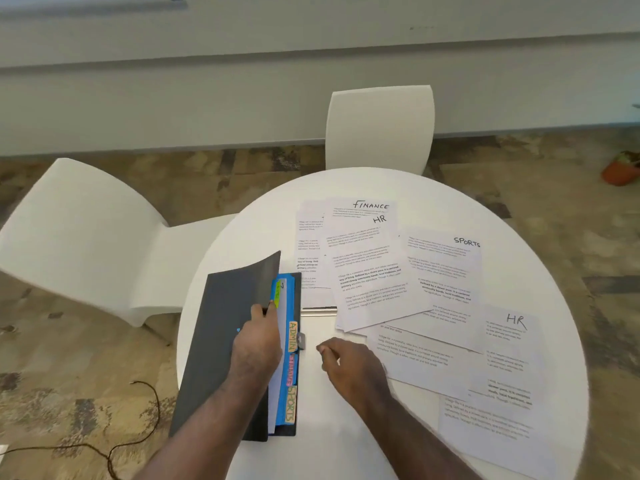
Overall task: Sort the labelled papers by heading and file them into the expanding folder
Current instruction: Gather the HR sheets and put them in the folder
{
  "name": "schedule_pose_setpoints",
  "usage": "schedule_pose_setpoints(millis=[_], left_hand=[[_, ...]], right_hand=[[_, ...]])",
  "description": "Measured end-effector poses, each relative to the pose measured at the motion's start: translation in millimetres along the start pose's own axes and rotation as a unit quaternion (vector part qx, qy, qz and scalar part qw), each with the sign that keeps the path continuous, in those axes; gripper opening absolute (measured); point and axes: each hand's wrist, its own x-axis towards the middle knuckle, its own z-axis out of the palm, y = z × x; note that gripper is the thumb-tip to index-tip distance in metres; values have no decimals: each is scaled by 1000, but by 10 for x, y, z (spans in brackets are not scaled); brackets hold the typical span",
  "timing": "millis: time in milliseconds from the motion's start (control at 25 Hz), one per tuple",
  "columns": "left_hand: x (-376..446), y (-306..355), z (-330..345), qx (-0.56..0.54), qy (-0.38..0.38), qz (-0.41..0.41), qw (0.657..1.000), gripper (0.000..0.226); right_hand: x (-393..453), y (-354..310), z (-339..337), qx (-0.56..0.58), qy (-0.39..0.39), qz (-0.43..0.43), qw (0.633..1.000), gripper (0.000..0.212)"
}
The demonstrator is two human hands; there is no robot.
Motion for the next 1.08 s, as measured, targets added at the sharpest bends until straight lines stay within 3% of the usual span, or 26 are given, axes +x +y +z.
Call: schedule_pose_setpoints(millis=[160, 360, 440, 560, 720, 920, 1080], left_hand=[[-19, 134, 254, 56, -35, 23, 998, 61], [-25, 354, 331, 68, -82, 44, 993, 33], [-4, 495, 304, 55, -24, 42, 997, 32], [98, 817, 321, 15, 50, 145, 988, 44], [296, 1248, 506, 46, -25, 208, 977, 59], [512, 1449, 683, 125, -64, 193, 971, 88], [559, 1541, 708, 151, -60, 189, 968, 95]], right_hand=[[-45, 876, -405, 49, 124, 96, 986, 25], [-419, 1933, -815, -5, 209, 245, 947, 33], [-598, 2203, -892, -34, 200, 303, 931, 39], [-812, 2431, -892, -35, 136, 370, 918, 62], [-871, 2503, -776, -4, 53, 422, 905, 107], [-803, 2528, -750, -21, 75, 449, 890, 121], [-770, 2591, -854, -19, 89, 466, 880, 123]])
